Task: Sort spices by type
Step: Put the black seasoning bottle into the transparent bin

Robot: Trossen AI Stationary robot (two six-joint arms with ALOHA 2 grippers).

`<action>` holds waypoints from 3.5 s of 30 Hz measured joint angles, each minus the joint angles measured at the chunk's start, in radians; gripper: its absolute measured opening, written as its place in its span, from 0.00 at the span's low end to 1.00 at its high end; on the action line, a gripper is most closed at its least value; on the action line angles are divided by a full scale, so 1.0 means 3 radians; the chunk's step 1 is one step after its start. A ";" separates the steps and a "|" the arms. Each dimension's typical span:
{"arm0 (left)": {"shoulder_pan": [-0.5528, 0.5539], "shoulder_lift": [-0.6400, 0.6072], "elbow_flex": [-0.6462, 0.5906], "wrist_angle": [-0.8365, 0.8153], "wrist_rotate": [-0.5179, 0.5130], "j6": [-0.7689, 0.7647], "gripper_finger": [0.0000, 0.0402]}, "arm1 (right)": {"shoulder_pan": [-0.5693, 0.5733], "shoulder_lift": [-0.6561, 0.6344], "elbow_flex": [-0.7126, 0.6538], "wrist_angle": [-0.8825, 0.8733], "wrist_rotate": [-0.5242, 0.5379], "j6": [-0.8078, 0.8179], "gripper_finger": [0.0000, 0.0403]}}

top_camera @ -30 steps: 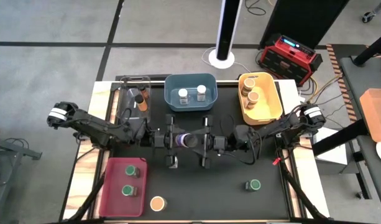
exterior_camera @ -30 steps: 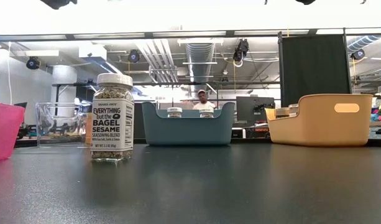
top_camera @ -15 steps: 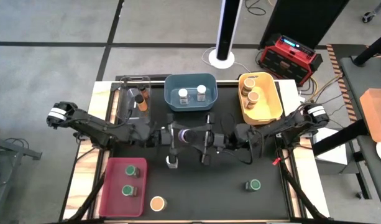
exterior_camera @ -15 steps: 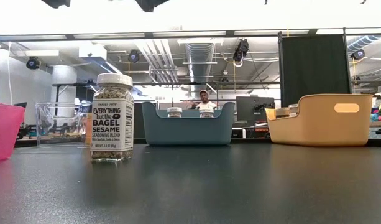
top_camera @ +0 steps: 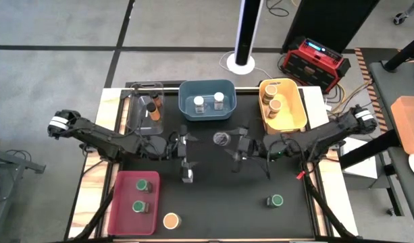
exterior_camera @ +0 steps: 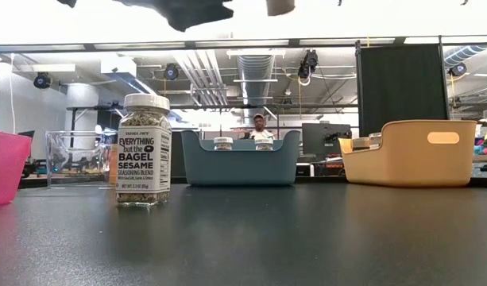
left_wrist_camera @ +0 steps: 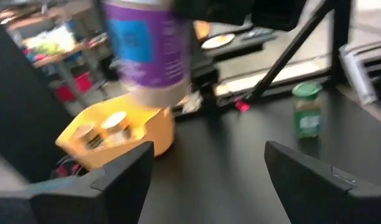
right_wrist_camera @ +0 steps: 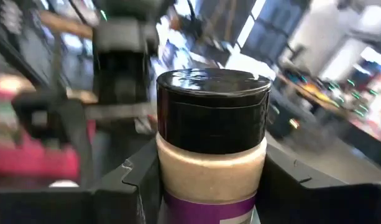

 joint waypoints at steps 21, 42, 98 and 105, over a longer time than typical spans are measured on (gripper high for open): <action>0.0141 -0.0064 0.0003 0.0223 -0.0173 -0.0302 0.72 | 0.0184 0.0965 0.1306 -0.2667 0.1432 0.0556 0.46; 0.0195 -0.0057 0.0003 0.0477 -0.0085 -0.0529 0.72 | 0.0149 0.1389 0.1813 -0.3058 0.1735 0.0441 0.46; 0.0342 0.0496 0.0325 0.0768 -0.0083 -0.0317 0.48 | 0.0180 0.1371 0.1811 -0.3136 0.1665 0.0991 0.61; 0.0376 -0.0026 0.0320 0.0010 -0.0542 -0.0255 0.49 | 0.0226 0.1180 0.1811 -0.3175 0.1521 0.1185 0.78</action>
